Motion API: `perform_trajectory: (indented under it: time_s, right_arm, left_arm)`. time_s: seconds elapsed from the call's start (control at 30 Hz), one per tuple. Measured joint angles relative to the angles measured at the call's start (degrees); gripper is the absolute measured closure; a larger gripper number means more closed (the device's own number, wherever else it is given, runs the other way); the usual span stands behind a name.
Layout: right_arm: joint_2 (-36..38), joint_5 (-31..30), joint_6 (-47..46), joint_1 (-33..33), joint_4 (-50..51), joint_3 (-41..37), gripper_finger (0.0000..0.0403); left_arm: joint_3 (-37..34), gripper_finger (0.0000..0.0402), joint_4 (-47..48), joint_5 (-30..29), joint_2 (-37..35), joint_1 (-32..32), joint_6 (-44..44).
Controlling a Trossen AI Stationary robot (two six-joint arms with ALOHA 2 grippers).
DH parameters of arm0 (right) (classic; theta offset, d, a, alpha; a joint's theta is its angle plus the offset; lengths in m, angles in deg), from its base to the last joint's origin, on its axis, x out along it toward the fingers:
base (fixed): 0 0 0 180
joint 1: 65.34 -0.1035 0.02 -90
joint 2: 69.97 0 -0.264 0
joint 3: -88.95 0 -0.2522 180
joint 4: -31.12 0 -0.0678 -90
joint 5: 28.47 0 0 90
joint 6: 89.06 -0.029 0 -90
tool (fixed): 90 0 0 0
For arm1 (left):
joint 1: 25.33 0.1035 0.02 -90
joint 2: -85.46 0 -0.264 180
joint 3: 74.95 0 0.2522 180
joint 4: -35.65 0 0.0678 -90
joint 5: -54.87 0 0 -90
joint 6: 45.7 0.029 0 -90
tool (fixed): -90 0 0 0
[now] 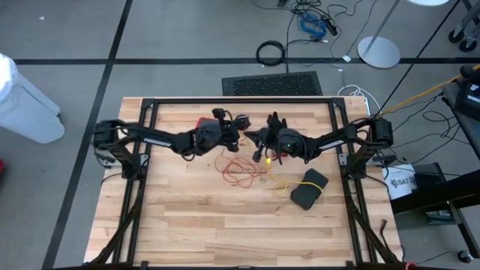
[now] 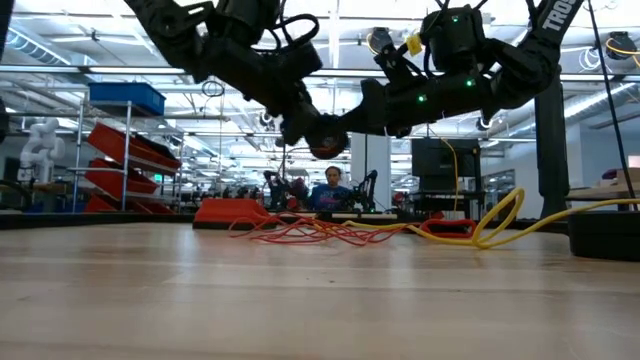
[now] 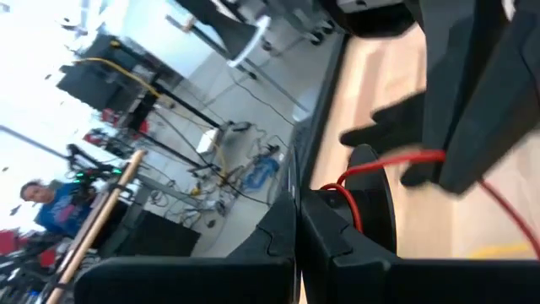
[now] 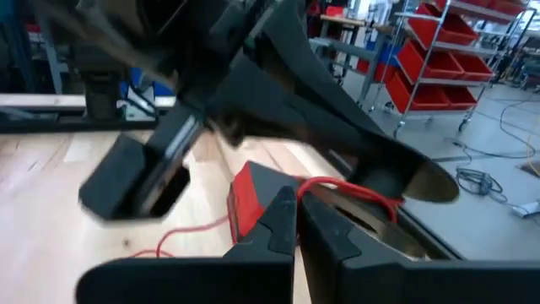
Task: Coil cords
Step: Coil the red wire onto spool
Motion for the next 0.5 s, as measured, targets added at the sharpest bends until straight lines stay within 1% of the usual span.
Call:
perform_trajectory:
  time_s: [0.13,0.23,0.5]
  right_arm:
    - [0.0,-0.2,0.1,0.0,-1.2,0.0,0.0403]
    - [0.0,-0.2,0.2,0.0,-1.6,0.0,0.0403]
    - [0.0,-0.4,1.7,0.0,-2.6,0.0,0.0403]
  left_arm:
    - [1.1,0.0402,-6.1,-2.3,3.0,-0.7,1.0]
    - [1.7,0.0402,-9.6,-2.7,4.3,-1.0,0.9]
    - [2.0,0.0402,-15.8,-2.5,4.8,-1.1,-5.4]
